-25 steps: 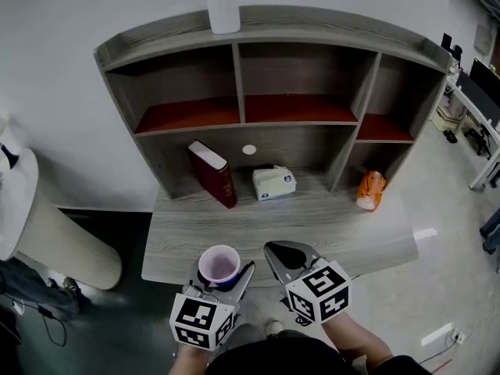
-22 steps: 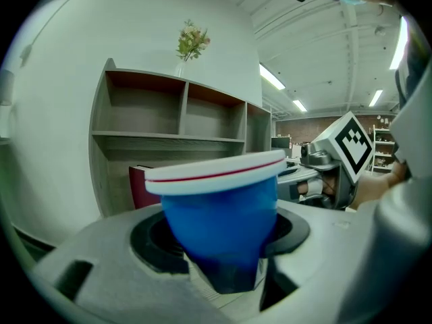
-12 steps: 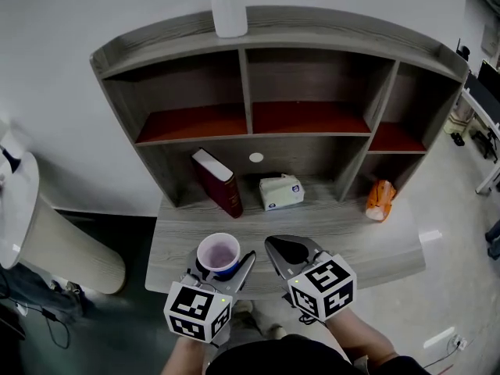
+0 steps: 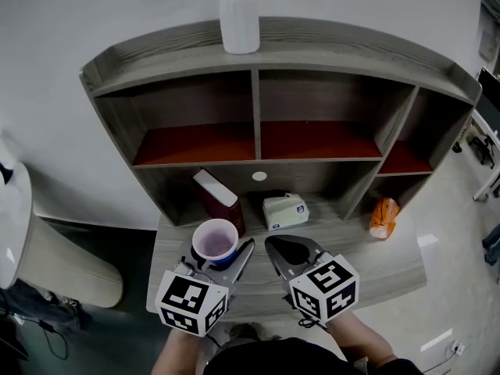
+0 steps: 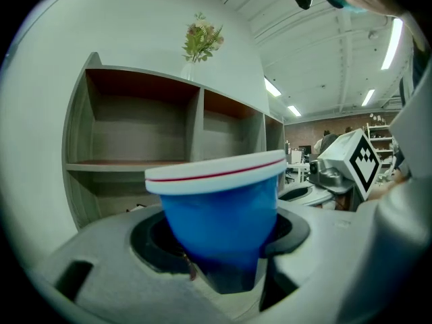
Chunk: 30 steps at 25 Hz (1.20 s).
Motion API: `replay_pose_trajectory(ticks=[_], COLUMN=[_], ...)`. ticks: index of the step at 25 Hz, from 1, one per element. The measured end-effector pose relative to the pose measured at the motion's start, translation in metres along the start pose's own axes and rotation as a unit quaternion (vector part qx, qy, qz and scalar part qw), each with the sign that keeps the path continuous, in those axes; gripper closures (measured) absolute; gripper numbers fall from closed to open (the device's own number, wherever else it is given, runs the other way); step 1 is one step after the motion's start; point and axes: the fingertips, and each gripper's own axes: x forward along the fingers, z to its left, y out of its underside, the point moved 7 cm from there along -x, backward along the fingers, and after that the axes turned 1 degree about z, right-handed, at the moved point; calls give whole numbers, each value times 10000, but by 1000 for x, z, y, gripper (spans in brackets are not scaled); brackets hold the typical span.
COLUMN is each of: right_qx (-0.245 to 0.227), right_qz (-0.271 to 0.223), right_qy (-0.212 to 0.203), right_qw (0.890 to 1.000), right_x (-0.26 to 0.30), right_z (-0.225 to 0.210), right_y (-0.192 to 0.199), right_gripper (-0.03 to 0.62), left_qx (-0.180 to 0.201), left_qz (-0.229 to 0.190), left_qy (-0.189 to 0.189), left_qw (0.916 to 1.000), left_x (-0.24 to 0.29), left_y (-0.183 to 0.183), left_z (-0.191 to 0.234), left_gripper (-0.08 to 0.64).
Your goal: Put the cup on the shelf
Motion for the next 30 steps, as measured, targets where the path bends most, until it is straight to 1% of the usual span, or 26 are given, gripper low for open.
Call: replay_pose_trajectory(ticks=[7,13,17,20,23,25,30], right_qx=[82,91,120,113,124,132,152], right_qz=[-7,-42,-92,-98,-102,-103,-71], right_qy=[22,66,75,85,61,64,107], right_qw=[10000,9999,9999,9999,9999,9998,9998], right_x=[20,34,46,54,61,65,76], right_z=[-7,-8,-9,-7,-6,-6,-6], right_y=[-18,-37,-50,-56,-61,-64,-68], right_gripper=[595,595,595,595,595,595,595], left_qx=[110,93,213,293,259,280,490], left_qz=[-23,-70,-97,-208,-328,-389,-525], left_qy=[111,239,306,432,538,555,528], left_qw=[9999,9996,9993,9984,9977,9973,9960], left_x=[15,23,29,34,39,43,49], left_y=[-21,-32,-42,-52,-61,-68,-86], left_z=[26,46,62,72,82,89,107], left_gripper=[279,279,279,279,279,279,279])
